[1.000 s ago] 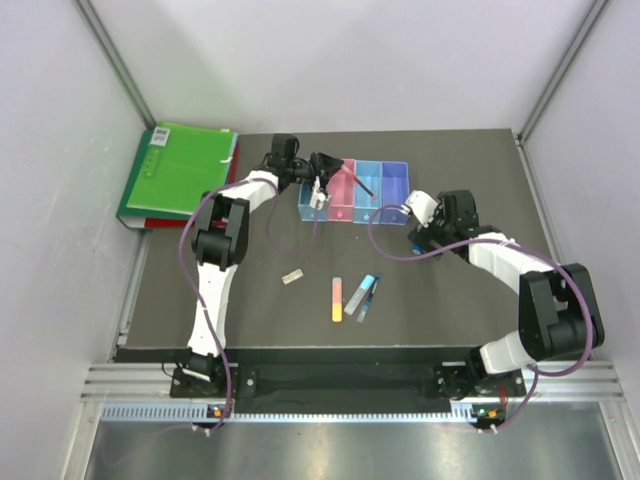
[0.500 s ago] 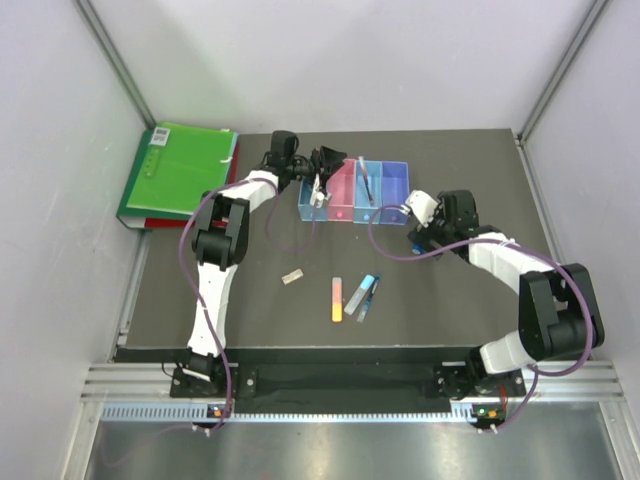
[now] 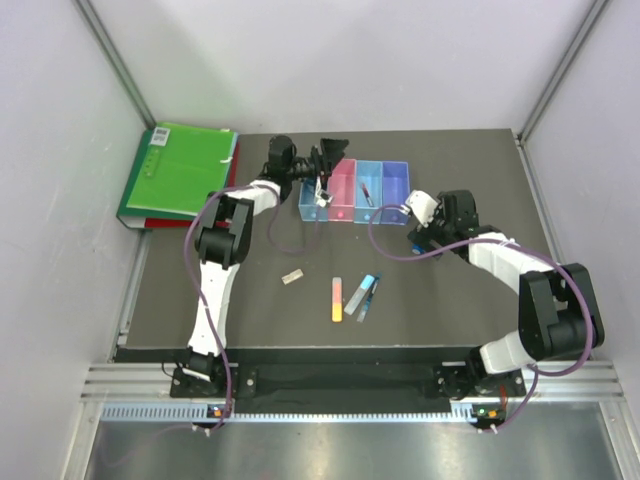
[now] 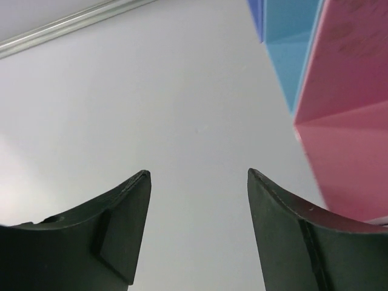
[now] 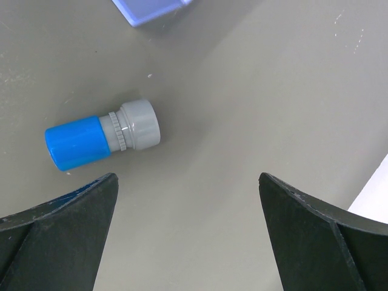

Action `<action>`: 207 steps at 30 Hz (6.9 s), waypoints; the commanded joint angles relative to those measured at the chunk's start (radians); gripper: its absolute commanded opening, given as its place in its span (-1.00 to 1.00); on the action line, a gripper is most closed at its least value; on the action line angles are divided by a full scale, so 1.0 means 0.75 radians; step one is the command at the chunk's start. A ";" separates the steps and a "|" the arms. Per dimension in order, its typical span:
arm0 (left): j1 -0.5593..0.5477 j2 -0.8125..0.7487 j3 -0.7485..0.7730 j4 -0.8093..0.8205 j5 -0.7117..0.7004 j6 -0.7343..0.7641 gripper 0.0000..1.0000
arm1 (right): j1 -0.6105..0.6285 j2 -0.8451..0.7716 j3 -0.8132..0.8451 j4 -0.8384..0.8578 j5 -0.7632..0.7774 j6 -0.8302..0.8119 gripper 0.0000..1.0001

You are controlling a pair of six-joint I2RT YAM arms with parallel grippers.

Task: Sort the stationery into containers
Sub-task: Place the pen in the storage box, then pick up the stationery from the center of the board, then place the stationery in the storage box.

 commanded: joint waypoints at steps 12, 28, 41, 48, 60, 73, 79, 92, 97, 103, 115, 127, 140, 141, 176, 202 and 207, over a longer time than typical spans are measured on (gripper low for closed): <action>-0.058 -0.242 -0.374 1.138 -0.493 -0.531 0.86 | -0.007 -0.044 0.055 0.031 0.029 0.018 0.99; -0.103 -0.917 -0.684 0.081 -0.998 -1.142 0.98 | -0.011 -0.163 0.070 0.025 0.045 0.092 0.99; -0.105 -1.148 -0.600 -1.082 -0.675 -1.323 0.97 | 0.048 -0.167 0.362 -0.532 -0.495 -0.010 0.99; -0.111 -1.175 -0.637 -1.310 -0.608 -1.249 0.87 | 0.148 -0.210 0.270 -0.538 -0.393 -0.143 0.99; -0.144 -1.040 -0.520 -1.745 -0.648 -1.220 0.67 | 0.169 -0.234 0.211 -0.446 -0.284 -0.172 0.99; -0.195 -1.042 -0.738 -1.454 -0.736 -1.670 0.35 | 0.167 -0.251 0.178 -0.405 -0.202 -0.213 0.99; -0.224 -1.042 -0.882 -1.365 -0.839 -1.758 0.33 | 0.167 -0.241 0.174 -0.393 -0.200 -0.209 0.99; -0.267 -1.065 -1.068 -1.265 -1.064 -1.848 0.24 | 0.167 -0.220 0.176 -0.368 -0.184 -0.213 0.99; -0.269 -1.065 -1.109 -1.247 -1.110 -1.861 0.20 | 0.167 -0.214 0.178 -0.350 -0.172 -0.217 0.99; -0.281 -0.965 -1.119 -1.239 -1.174 -1.871 0.05 | 0.167 -0.210 0.184 -0.338 -0.155 -0.205 0.99; -0.287 -0.934 -1.023 -1.291 -1.180 -1.861 -1.00 | 0.157 -0.214 0.184 -0.319 -0.135 -0.201 0.99; -0.287 -0.958 -0.569 -1.476 -1.174 -1.828 -1.00 | 0.144 -0.226 0.158 -0.301 -0.120 -0.209 1.00; -0.271 -0.838 -0.371 -1.312 -1.291 -1.603 -1.00 | 0.124 -0.226 0.154 -0.288 -0.108 -0.225 0.99; -0.267 -0.803 -0.362 -1.294 -1.297 -1.589 -1.00 | 0.122 -0.224 0.156 -0.284 -0.108 -0.225 0.99; -0.226 -0.453 -0.105 -1.116 -1.213 -1.401 -1.00 | 0.044 -0.189 0.188 -0.286 -0.104 -0.221 0.99; -0.224 -0.482 -0.125 -1.382 -1.088 -1.286 -0.68 | 0.042 -0.187 0.197 -0.288 -0.110 -0.215 0.99; -0.212 -0.477 -0.139 -1.259 -1.147 -1.323 -0.02 | 0.044 -0.189 0.195 -0.290 -0.114 -0.213 0.99</action>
